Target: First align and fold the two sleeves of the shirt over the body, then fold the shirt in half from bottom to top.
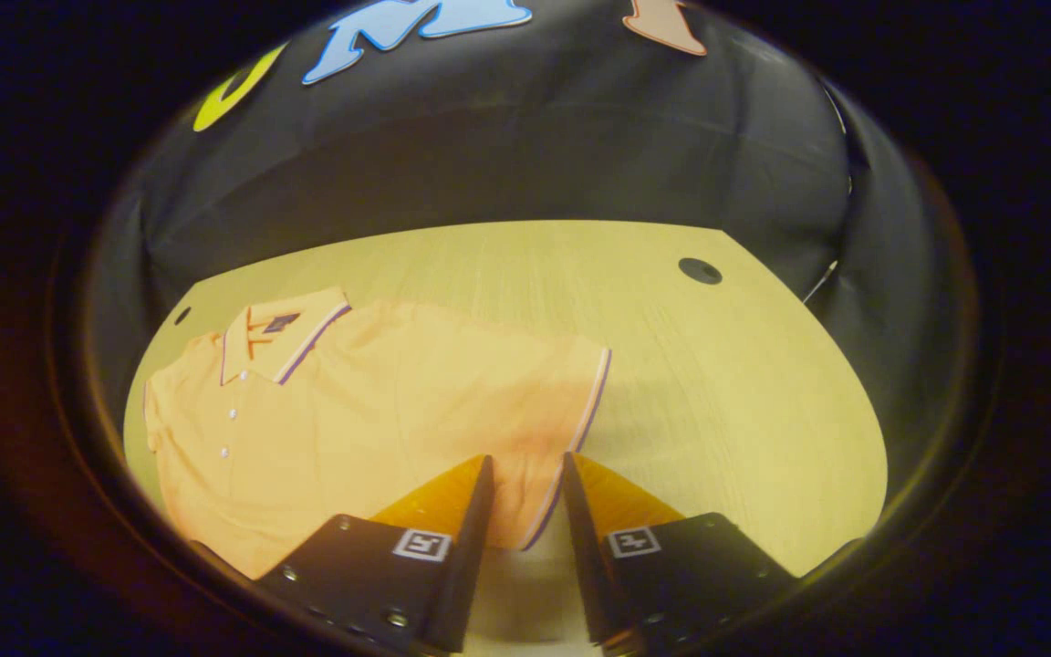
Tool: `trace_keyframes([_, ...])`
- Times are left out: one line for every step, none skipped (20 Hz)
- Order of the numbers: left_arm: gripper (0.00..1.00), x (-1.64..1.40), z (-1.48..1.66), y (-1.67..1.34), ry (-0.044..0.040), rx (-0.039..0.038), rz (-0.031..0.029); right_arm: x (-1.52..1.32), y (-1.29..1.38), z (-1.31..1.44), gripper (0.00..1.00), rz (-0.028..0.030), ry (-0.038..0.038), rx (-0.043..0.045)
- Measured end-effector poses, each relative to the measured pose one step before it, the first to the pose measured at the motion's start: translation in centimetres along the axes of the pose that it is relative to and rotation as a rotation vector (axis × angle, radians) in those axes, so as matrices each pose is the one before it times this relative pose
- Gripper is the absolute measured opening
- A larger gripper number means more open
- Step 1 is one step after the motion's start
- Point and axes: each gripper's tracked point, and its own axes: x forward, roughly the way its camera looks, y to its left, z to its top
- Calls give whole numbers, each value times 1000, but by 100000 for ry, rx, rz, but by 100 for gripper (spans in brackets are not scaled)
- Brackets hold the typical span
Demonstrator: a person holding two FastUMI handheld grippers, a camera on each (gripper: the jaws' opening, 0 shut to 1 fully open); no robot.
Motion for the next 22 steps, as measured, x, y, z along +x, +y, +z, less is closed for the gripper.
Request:
trace_keyframes([94, 49, -36, -80, 127, 70, -107, 64, -30, 97, 39, -90, -77, -383])
trace_keyframes([94, 54, 87, -108, -84, 41, -4, -72, 328, 69, 38, 1894, -408, 1473])
trace_keyframes([94, -70, -161, 16, 9, -31, -143, 191, 78, 91, 23, -746, 547, 1809])
trace_keyframes([94, 38, 23, 36, 151, 75, 111, -27, -1, 60, 8, -809, 280, 881])
trace_keyframes([94, 81, -69, 157, 49, -41, 191, -216, 43, 131, 7, -506, 166, 96])
trace_keyframes([94, -42, -127, 111, 295, -97, 156, 198, 38, -1, 0, -895, 234, -469])
trace_keyframes([94, 9, -177, 254, 269, -61, 276, -20, -20, 97, 0, -938, 518, -1507])
trace_keyframes([94, -27, 24, 188, 106, -165, 150, 36, 107, 44, 0, -637, 995, -1515])
trace_keyframes([94, 81, -26, 153, 178, -66, 102, -78, 108, 160, 0, -439, 854, -1173])
trace_keyframes([94, -4, -65, 196, 62, 91, 238, -101, 227, 574, 0, -222, -966, -640])
trace_keyframes([94, 2, -93, 197, 76, 70, 193, -154, 194, 785, 0, -313, -1690, -443])
trace_keyframes([94, 93, 48, 146, 62, 7, 257, -236, 333, 845, 0, 388, -1458, 127])
trace_keyframes([94, -97, -103, 257, -102, -109, 124, -225, 632, 735, 0, 939, -1521, 274])
trace_keyframes([94, 64, -30, 201, -1, -140, 162, -190, 638, 779, 0, 1056, -1476, -40])
trace_keyframes([94, -59, -3, 263, 32, -112, 192, -162, 776, 856, 0, 1164, -1531, -551])
trace_keyframes([94, -33, -120, 353, -14, -197, 301, -224, 916, 774, 0, 1217, -1622, -1001])
trace_keyframes([94, -211, -147, 399, 67, -207, 408, -177, 1148, 846, 0, 1949, -1763, -1194])
trace_keyframes([94, -86, -149, 402, 76, -130, 509, -127, 1265, 748, 0, 2026, -1343, -1595])
trace_keyframes([94, 74, -64, 289, 122, -122, 472, -67, 1365, 543, 0, 2321, -1229, -1980])
trace_keyframes([94, 58, -43, 415, 360, -15, 362, -101, 1468, 539, 0, 2453, -730, -2093])
trace_keyframes([94, -130, -345, 514, 260, 249, 664, -48, 1577, 347, 0, 2490, -762, -2118])
trace_keyframes([94, -89, -136, 580, 93, 343, 846, 66, 1472, 419, 0, 2193, -619, -2130])
